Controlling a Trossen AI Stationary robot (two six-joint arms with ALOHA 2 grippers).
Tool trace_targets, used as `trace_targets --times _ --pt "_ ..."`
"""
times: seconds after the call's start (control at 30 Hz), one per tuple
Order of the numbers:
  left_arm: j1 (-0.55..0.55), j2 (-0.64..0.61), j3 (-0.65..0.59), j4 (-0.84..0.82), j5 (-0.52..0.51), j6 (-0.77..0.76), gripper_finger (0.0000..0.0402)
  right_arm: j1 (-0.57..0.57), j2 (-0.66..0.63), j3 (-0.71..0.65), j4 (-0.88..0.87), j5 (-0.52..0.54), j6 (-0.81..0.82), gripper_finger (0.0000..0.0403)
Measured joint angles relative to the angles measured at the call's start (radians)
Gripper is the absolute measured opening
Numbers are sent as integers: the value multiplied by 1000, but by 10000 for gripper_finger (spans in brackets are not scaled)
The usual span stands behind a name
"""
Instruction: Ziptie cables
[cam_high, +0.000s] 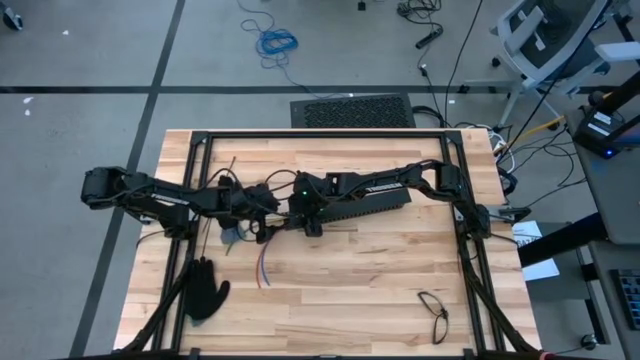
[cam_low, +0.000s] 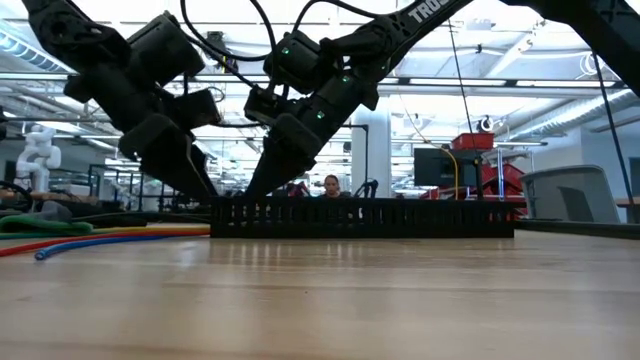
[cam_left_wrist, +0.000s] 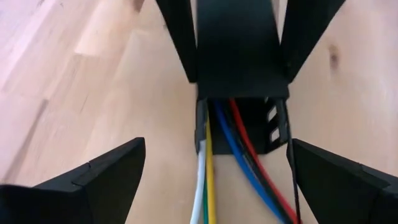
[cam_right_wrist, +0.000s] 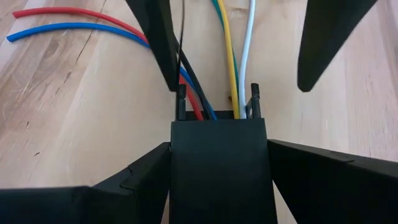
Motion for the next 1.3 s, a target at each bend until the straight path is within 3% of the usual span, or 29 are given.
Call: trace_targets --times 0.6,0.97,1.3 --pt "8 90 0 128 0 -80 382 -4 0 0 5 2 0 242" --pt "3 90 0 131 19 -133 299 -5 0 0 6 7 0 242" --pt "-6 90 -10 132 5 -132 283 -8 0 0 5 6 0 242"
